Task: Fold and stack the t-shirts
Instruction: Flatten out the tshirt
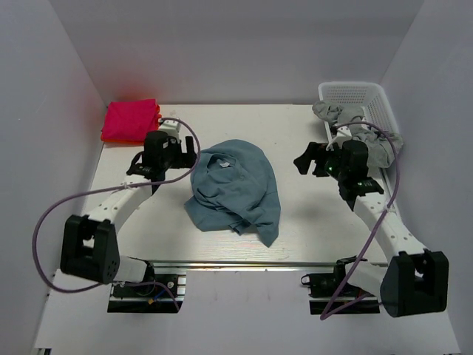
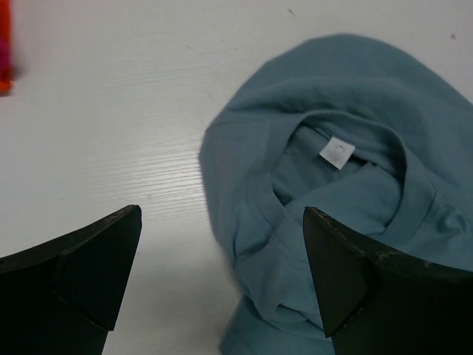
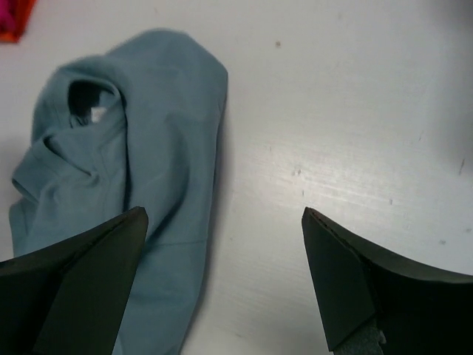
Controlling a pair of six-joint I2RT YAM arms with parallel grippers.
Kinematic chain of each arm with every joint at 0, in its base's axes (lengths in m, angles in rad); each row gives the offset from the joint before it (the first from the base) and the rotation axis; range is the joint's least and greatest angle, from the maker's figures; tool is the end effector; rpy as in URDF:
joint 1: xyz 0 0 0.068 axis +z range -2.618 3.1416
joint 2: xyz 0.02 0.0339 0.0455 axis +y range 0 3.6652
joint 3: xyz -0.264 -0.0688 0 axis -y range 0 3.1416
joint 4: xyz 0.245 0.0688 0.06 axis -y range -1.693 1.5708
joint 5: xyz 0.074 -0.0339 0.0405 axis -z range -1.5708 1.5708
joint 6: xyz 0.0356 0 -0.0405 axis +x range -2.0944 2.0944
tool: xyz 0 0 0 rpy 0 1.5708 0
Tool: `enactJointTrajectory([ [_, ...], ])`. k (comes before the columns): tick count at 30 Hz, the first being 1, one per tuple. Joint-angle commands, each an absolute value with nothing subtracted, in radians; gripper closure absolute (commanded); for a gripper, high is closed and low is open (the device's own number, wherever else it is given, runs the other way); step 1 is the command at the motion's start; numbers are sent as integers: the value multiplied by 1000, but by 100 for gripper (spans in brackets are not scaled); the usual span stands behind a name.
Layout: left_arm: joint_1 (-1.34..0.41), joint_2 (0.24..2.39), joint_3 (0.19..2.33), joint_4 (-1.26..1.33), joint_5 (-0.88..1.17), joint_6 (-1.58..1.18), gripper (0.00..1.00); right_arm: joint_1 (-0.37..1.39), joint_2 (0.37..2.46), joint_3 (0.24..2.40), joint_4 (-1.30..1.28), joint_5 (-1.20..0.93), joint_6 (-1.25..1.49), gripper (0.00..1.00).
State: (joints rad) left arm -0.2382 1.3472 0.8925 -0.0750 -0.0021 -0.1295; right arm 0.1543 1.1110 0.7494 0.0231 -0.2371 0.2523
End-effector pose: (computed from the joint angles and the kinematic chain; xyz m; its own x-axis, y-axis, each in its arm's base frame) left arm 0.2940 -0.0713 0.2619 -0.5171 -0.0073 -0.8559 0.1688 0.9794 -0.1104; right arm 0.2513 0.0476 0.2835 -0.4097 0.1818 -0.8939 -0.2747 0.9098 0.3110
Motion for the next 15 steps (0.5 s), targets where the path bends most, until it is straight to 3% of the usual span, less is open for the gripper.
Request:
enactJointTrajectory([
  [1,-253,1417,952,-46,191,-83,0,173,1166,798,-126,-232,205,10],
  [9,-333,1638,1047,-57,262,-63,0,233,1330,825,-118,-282,232,13],
  [13,-382,1738,1112,-100,114,-63,0,273,1379,821,-115,-293,241,15],
  [15,-394,1804,1168,-141,22,-74,5,285,1394,798,-103,-284,250,18],
])
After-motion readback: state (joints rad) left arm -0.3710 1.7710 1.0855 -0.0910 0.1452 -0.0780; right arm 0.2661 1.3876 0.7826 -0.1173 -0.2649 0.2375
